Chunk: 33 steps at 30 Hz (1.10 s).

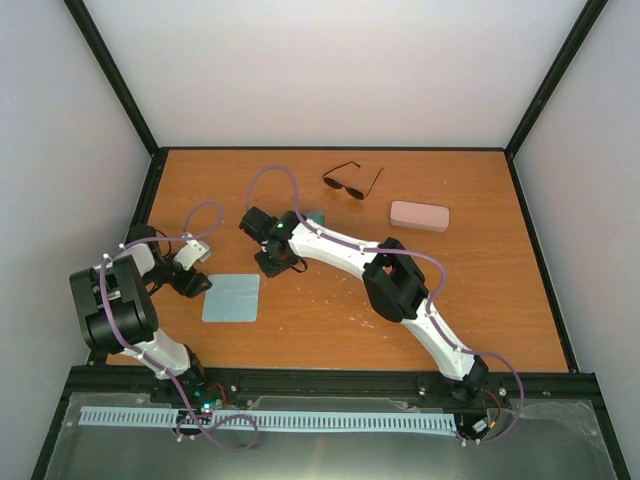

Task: Organize the sunglasses
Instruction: Move the glasses cleaning cloth to the center of the board.

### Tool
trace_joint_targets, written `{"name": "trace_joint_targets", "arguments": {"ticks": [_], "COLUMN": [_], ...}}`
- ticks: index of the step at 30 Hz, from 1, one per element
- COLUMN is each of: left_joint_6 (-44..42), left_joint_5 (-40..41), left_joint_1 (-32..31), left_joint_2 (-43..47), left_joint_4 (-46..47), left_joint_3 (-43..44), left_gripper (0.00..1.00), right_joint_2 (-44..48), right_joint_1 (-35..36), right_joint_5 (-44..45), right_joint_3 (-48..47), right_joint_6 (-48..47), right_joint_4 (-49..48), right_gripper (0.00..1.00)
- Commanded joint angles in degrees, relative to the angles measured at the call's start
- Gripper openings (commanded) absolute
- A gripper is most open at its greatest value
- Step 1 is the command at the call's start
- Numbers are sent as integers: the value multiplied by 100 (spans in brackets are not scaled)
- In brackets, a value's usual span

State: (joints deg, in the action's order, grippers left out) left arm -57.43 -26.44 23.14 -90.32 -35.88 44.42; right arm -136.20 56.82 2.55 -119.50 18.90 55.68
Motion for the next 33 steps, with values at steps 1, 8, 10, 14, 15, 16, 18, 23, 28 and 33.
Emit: {"name": "trace_joint_targets", "arguments": {"ticks": [1, 8, 10, 14, 15, 16, 18, 23, 28, 33], "left_joint_6": [-33, -71, -84, -107, -117, -130, -157, -195, 645, 1529], "left_joint_5": [73, 68, 78, 78, 63, 40, 8, -22, -338, -888], "left_joint_1": [14, 8, 11, 4, -1, -6, -41, -138, -8, 302], "left_joint_2": [-181, -294, -299, -318, -318, -331, -376, -426, -14, 155], "left_joint_4": [268, 313, 352, 449, 449, 439, 363, 195, 335, 261], "left_joint_3": [121, -47, -145, -311, -331, -333, -315, -214, 230, 1005], "left_gripper": [70, 63, 62, 62, 62, 62, 62, 62, 72, 99], "right_joint_2": [251, 173, 150, 85, 72, 53, 23, -30, 147, -361], "right_joint_1": [15, 70, 94, 143, 149, 154, 169, 234, 443, 507], "right_joint_5": [-20, -82, -101, -107, -107, -126, -152, -389, -1318, -1881], "right_joint_3": [-37, -128, -163, -232, -247, -256, -273, -359, -169, -957], "right_joint_6": [-47, -82, -64, -64, -64, -63, -60, -234, -820, -1168], "right_joint_4": [-161, -188, -189, -208, -207, -207, -213, -261, -770, -215], "right_gripper": [34, 41, 43, 49, 50, 51, 53, 46, 16, 13]}}
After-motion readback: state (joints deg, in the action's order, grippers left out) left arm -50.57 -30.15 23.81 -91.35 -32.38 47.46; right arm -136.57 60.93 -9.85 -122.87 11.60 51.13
